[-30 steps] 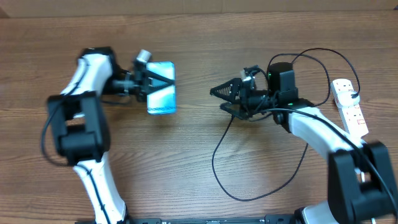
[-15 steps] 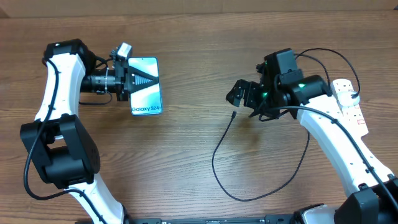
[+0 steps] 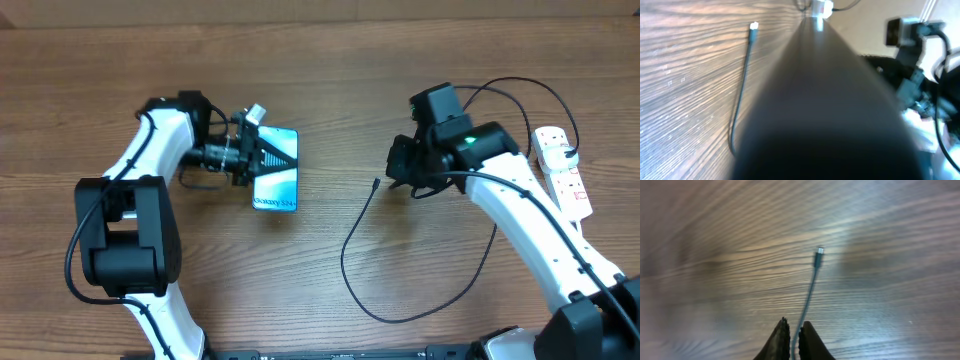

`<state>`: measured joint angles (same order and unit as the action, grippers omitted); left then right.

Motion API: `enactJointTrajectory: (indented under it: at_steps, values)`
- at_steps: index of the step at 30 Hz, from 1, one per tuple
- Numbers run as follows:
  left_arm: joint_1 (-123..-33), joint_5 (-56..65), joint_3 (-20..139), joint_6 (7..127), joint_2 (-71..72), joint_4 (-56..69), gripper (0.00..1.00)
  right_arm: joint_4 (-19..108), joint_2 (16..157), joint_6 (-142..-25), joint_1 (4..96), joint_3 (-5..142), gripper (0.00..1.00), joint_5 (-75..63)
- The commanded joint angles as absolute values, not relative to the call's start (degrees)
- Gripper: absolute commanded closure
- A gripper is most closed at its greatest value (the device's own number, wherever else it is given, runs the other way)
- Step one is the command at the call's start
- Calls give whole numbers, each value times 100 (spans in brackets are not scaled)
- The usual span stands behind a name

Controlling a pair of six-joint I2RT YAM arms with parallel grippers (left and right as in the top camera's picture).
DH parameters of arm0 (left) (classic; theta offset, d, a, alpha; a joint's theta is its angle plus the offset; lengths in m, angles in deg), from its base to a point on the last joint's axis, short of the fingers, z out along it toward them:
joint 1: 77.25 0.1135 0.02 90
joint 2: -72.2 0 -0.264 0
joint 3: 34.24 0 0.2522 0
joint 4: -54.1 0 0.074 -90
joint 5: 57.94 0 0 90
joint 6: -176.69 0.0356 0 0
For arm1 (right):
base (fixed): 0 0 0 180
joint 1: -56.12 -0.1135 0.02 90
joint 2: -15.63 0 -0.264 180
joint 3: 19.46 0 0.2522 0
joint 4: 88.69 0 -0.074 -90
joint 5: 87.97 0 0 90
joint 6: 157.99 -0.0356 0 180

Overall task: Plug charger to phone and switch on socket
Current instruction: 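Move the right gripper to the black cable's USB-C plug and grasp it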

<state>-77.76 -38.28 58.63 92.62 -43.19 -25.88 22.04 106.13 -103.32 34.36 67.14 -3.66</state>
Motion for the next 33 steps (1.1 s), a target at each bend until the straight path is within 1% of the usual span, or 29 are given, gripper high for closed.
enactJointTrajectory:
  at_steps: [1,5,12,16,19,22,28,33]
  values:
    - [-7813,-3529,5622,8209,-4250,-2252,96,2158,10757,-10981,3194,6699,96,618]
    - [-7803,-3052,5585,7730,-4250,-2015,96,2147,11063,-11023,3144,6699,96,683]
    - [-7787,-3035,5585,7699,-4250,-1865,96,2246,11894,-10997,3141,6699,96,473]
    - [-7789,-3031,5585,7699,-4250,-1808,96,2401,12198,-10997,3141,6699,91,344]
    - [-7792,-3031,5585,7699,-4250,-1808,96,2532,12307,-10997,3141,6699,84,272]
    - [-7792,-3028,5585,7702,-4250,-1801,96,2619,12316,-10999,3141,6699,81,189]
    - [-7792,-3031,5585,7702,-4250,-1786,96,2681,12316,-11001,3137,6688,80,130]
    - [-7792,-3031,5585,7702,-4250,-1786,96,2991,12316,-11003,3137,6456,80,80]
